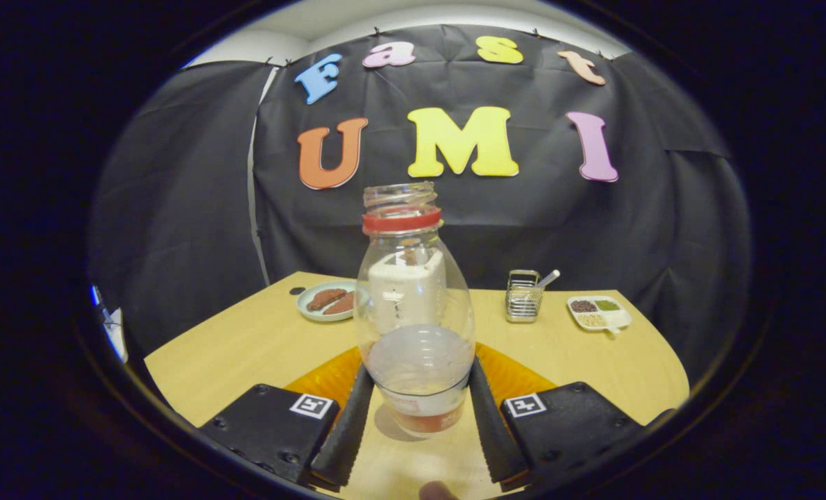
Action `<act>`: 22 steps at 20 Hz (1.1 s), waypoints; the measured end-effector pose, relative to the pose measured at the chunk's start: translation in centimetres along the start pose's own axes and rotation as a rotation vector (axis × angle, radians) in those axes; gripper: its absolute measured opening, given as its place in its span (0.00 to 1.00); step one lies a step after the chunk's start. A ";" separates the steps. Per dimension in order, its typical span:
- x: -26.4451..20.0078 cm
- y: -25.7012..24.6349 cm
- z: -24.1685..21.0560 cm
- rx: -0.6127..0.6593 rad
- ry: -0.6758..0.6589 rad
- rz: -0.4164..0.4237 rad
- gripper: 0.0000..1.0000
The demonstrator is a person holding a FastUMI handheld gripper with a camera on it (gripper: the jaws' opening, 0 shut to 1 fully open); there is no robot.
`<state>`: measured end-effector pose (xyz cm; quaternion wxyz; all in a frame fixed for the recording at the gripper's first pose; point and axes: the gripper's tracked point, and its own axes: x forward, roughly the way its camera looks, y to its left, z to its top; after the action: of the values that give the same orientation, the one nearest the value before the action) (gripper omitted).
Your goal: Take the bottle from table, then pour the juice into the cup, finally place the bottle on the coaster
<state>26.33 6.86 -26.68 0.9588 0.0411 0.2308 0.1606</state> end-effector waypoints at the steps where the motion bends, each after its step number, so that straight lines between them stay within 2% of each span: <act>1: 0.8 0.1 -0.7 0.009 0.008 0.005 0.76; 9: 5.1 0.7 -4.2 0.021 0.041 0.008 0.76; 18: 5.6 0.7 -4.9 0.019 0.021 -0.024 0.83; 21: 5.1 0.3 -5.0 0.016 0.031 -0.045 0.97; 22: 4.8 0.3 -4.8 0.011 0.027 -0.053 0.97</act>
<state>28.17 8.70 -32.97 0.9592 0.0378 0.2458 0.1345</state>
